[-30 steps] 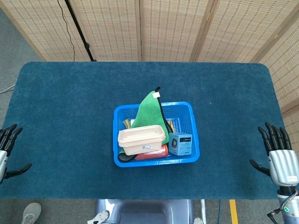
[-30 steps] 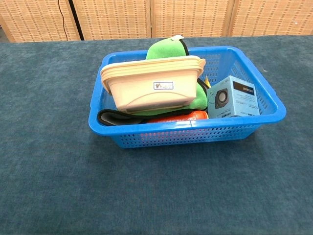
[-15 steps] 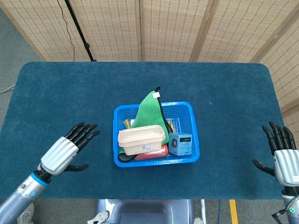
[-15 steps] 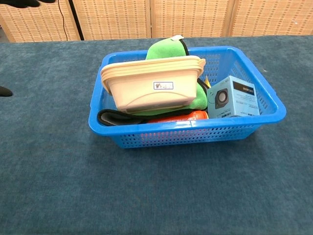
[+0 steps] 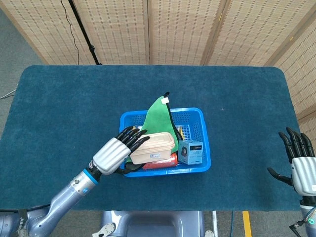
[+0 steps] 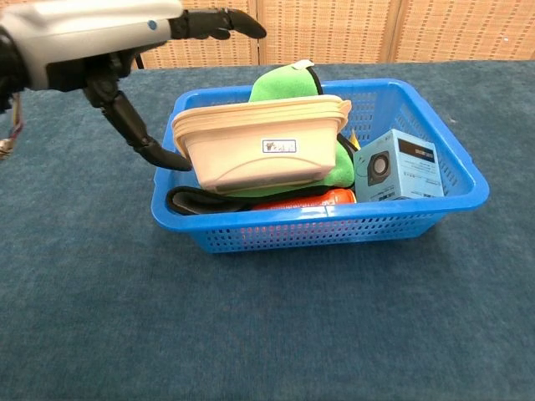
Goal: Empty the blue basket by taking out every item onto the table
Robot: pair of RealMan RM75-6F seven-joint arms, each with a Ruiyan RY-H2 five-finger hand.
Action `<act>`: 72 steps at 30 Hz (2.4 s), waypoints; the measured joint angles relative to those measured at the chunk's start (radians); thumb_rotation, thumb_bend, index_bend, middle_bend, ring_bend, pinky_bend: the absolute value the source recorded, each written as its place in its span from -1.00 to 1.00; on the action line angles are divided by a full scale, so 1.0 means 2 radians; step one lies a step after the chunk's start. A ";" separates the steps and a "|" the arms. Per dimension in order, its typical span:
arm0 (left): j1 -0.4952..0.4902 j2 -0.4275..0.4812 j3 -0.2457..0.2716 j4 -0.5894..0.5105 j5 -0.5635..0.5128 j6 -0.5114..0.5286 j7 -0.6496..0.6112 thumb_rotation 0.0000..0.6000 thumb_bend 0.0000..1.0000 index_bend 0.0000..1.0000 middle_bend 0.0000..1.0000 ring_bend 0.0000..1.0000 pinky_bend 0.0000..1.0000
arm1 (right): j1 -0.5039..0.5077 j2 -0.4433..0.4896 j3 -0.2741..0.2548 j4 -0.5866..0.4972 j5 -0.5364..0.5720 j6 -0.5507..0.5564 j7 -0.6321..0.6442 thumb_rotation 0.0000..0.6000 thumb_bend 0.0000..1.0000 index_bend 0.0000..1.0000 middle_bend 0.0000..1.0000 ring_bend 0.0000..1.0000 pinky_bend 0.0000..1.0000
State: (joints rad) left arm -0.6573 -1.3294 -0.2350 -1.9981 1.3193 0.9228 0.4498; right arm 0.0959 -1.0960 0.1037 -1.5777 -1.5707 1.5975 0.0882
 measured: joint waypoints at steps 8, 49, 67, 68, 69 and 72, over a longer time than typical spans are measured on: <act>-0.063 -0.071 -0.013 0.044 -0.112 -0.012 0.070 1.00 -0.98 -1.00 -1.00 -1.00 -1.00 | -0.001 0.003 0.007 0.004 0.012 0.000 0.015 1.00 -1.00 -1.00 -1.00 -1.00 -1.00; -0.031 0.028 -0.035 0.081 -0.034 0.168 -0.022 1.00 -0.30 0.05 -0.12 -0.06 0.21 | -0.003 0.012 -0.002 0.000 -0.002 -0.006 0.032 1.00 -1.00 -1.00 -1.00 -1.00 -1.00; -0.004 -0.030 -0.001 0.370 -0.113 0.037 -0.181 1.00 -0.38 -0.50 -0.77 -0.75 -0.60 | 0.011 0.004 -0.011 0.002 0.000 -0.045 0.015 1.00 -1.00 -1.00 -1.00 -1.00 -1.00; -0.005 -0.036 0.002 0.380 -0.116 0.023 -0.184 1.00 -0.46 -0.73 -0.92 -0.90 -0.84 | 0.012 0.003 -0.011 0.002 0.001 -0.046 0.012 1.00 -1.00 -1.00 -1.00 -1.00 -1.00; -0.006 -0.039 0.006 0.388 -0.118 0.010 -0.187 1.00 -0.53 -0.86 -0.98 -0.97 -0.94 | 0.012 0.002 -0.011 0.003 0.002 -0.047 0.008 1.00 -1.00 -1.00 -1.00 -1.00 -1.00; -0.008 -0.038 0.011 0.389 -0.120 -0.020 -0.201 1.00 -0.82 -1.00 -1.00 -1.00 -1.00 | 0.012 -0.001 -0.010 0.004 0.004 -0.044 0.001 1.00 -1.00 -1.00 -1.00 -1.00 -1.00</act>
State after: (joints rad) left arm -0.6742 -1.4050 -0.2121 -1.2210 1.0793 0.8836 0.0469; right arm 0.1195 -1.0979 0.0837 -1.5704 -1.5619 1.5096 0.0903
